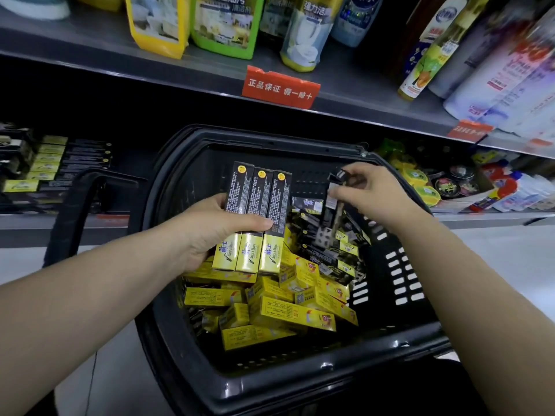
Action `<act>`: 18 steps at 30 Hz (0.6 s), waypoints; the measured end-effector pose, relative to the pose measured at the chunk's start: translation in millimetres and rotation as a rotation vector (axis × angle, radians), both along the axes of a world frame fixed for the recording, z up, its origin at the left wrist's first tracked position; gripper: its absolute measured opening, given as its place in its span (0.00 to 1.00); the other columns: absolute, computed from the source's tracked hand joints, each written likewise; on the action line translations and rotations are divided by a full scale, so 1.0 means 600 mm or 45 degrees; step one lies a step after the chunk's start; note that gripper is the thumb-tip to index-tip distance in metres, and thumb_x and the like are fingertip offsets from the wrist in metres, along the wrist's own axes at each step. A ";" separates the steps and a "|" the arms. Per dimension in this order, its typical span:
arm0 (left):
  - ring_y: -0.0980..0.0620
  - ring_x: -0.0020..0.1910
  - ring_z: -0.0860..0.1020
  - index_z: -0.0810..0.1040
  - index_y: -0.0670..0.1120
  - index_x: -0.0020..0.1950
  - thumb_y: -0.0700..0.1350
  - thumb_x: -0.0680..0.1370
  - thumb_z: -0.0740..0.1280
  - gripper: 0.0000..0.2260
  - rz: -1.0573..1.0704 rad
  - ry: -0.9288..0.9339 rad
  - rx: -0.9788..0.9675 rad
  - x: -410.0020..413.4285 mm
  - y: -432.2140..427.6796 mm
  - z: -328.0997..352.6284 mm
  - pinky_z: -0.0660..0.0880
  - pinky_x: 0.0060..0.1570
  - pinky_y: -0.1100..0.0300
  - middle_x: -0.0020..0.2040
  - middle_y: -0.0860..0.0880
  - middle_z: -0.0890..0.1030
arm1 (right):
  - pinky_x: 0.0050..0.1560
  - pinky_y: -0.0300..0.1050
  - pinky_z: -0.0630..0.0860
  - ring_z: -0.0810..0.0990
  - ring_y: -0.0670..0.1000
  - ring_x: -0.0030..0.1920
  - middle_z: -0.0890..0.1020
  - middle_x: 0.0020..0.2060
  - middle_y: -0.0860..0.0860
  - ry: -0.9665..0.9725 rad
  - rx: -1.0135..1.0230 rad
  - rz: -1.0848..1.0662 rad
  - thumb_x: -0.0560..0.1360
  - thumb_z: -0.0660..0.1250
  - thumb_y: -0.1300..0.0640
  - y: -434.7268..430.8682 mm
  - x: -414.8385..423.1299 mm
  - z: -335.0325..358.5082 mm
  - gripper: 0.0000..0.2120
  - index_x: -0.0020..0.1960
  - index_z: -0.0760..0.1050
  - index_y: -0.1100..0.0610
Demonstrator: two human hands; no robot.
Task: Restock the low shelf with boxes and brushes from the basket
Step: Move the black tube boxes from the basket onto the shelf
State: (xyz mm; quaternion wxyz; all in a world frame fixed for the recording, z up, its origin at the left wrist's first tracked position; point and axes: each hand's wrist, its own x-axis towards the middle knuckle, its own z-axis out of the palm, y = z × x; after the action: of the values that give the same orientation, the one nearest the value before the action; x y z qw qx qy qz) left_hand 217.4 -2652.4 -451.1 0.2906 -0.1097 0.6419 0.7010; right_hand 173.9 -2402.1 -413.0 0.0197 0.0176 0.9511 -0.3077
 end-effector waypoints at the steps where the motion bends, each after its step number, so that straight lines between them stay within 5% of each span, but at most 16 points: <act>1: 0.45 0.48 0.82 0.77 0.50 0.50 0.49 0.46 0.78 0.33 0.006 0.012 0.011 -0.002 -0.010 0.006 0.76 0.55 0.46 0.45 0.46 0.85 | 0.39 0.35 0.78 0.80 0.43 0.37 0.81 0.38 0.51 -0.048 -0.223 0.026 0.71 0.72 0.54 -0.027 0.005 0.015 0.06 0.45 0.78 0.55; 3: 0.47 0.42 0.84 0.77 0.50 0.50 0.49 0.47 0.78 0.32 0.001 0.033 0.025 -0.006 -0.033 0.019 0.79 0.42 0.53 0.41 0.48 0.85 | 0.47 0.45 0.80 0.80 0.49 0.40 0.82 0.41 0.58 -0.231 -0.560 0.083 0.73 0.68 0.57 -0.080 0.011 0.029 0.08 0.48 0.79 0.61; 6: 0.52 0.33 0.83 0.76 0.50 0.46 0.47 0.53 0.76 0.24 0.023 0.050 0.058 -0.006 -0.076 0.034 0.77 0.26 0.62 0.36 0.50 0.85 | 0.45 0.47 0.81 0.79 0.52 0.43 0.81 0.44 0.56 -0.386 -0.772 0.122 0.75 0.64 0.58 -0.150 0.008 0.032 0.10 0.56 0.76 0.58; 9: 0.51 0.30 0.83 0.76 0.48 0.45 0.45 0.55 0.75 0.20 0.092 0.047 0.083 -0.003 -0.125 0.041 0.76 0.23 0.61 0.34 0.48 0.85 | 0.38 0.40 0.79 0.82 0.45 0.40 0.82 0.44 0.47 -0.442 -0.892 0.155 0.78 0.61 0.58 -0.210 -0.004 0.030 0.13 0.62 0.71 0.48; 13: 0.51 0.28 0.82 0.76 0.48 0.43 0.43 0.59 0.75 0.16 0.221 0.032 0.103 0.003 -0.204 0.047 0.76 0.22 0.60 0.33 0.47 0.84 | 0.38 0.40 0.79 0.80 0.46 0.40 0.81 0.43 0.51 -0.501 -0.905 0.284 0.80 0.58 0.59 -0.288 -0.025 0.028 0.09 0.55 0.76 0.54; 18: 0.47 0.32 0.83 0.79 0.45 0.48 0.45 0.55 0.75 0.22 0.327 -0.015 0.115 0.007 -0.314 0.042 0.78 0.25 0.56 0.37 0.43 0.85 | 0.40 0.42 0.79 0.78 0.45 0.37 0.79 0.39 0.49 -0.517 -0.919 0.409 0.80 0.58 0.59 -0.390 -0.059 0.020 0.10 0.50 0.78 0.52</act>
State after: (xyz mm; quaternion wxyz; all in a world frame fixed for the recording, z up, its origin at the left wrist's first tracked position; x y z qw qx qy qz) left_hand 221.8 -2841.0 -426.1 0.2069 -0.1821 0.5885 0.7600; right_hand 138.7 -2636.4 -400.8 0.2585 -0.0783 0.7502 -0.6035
